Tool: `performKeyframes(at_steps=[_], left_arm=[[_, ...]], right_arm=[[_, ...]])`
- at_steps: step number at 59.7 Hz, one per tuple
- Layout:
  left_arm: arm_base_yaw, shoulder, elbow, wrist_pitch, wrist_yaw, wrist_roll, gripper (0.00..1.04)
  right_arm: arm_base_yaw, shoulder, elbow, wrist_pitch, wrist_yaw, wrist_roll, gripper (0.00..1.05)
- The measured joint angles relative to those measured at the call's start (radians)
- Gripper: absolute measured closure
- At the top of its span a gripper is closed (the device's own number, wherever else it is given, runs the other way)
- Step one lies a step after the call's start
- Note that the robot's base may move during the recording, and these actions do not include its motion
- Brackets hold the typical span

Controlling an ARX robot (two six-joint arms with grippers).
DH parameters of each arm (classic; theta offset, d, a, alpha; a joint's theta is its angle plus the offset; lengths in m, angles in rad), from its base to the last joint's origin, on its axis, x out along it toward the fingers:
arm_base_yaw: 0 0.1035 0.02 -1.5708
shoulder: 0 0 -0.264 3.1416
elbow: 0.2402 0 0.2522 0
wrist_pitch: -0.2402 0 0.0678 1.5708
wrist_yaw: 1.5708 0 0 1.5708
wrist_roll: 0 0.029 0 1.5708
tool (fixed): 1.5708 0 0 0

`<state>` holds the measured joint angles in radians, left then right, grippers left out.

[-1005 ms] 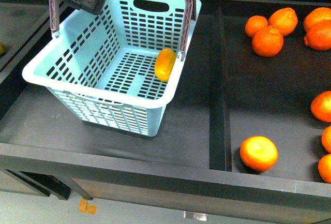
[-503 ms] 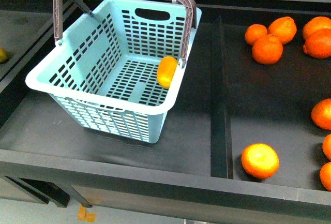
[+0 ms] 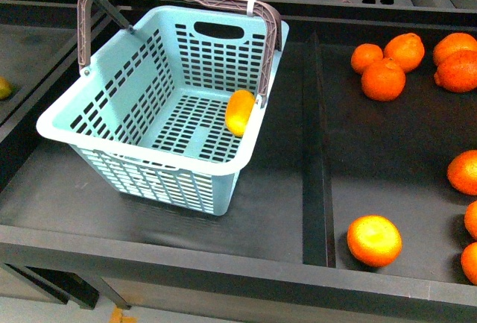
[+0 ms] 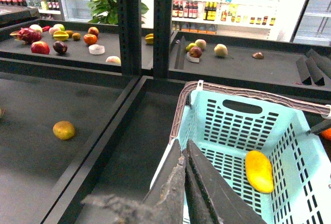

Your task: Pick mango and avocado into basket

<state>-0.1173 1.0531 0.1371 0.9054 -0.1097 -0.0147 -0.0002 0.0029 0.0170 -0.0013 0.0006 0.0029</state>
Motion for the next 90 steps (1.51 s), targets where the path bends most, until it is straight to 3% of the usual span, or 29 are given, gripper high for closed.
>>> performKeyframes(at_steps=[6,11,16,45,83,90], left_arm=[[0.022,-0.031,-0.056,0.033,0.017,0.000,1.03],[0.074,-0.106,-0.089,-0.027,0.094,0.002,1.03],[0.111,-0.193,-0.100,-0.093,0.102,0.003,1.03],[0.113,-0.628,-0.123,-0.483,0.109,0.003,1.03],[0.113,-0.882,-0.123,-0.735,0.109,0.003,1.03],[0.113,-1.032,-0.123,-0.896,0.109,0.004,1.03]], right_arm=[[0.000,0.000,0.000,0.000,0.000,0.000,0.09],[0.000,0.000,0.000,0.000,0.000,0.000,0.09],[0.000,0.000,0.000,0.000,0.000,0.000,0.09],[0.000,0.000,0.000,0.000,0.000,0.000,0.09],[0.000,0.000,0.000,0.000,0.000,0.000,0.09],[0.000,0.000,0.000,0.000,0.000,0.000,0.09]])
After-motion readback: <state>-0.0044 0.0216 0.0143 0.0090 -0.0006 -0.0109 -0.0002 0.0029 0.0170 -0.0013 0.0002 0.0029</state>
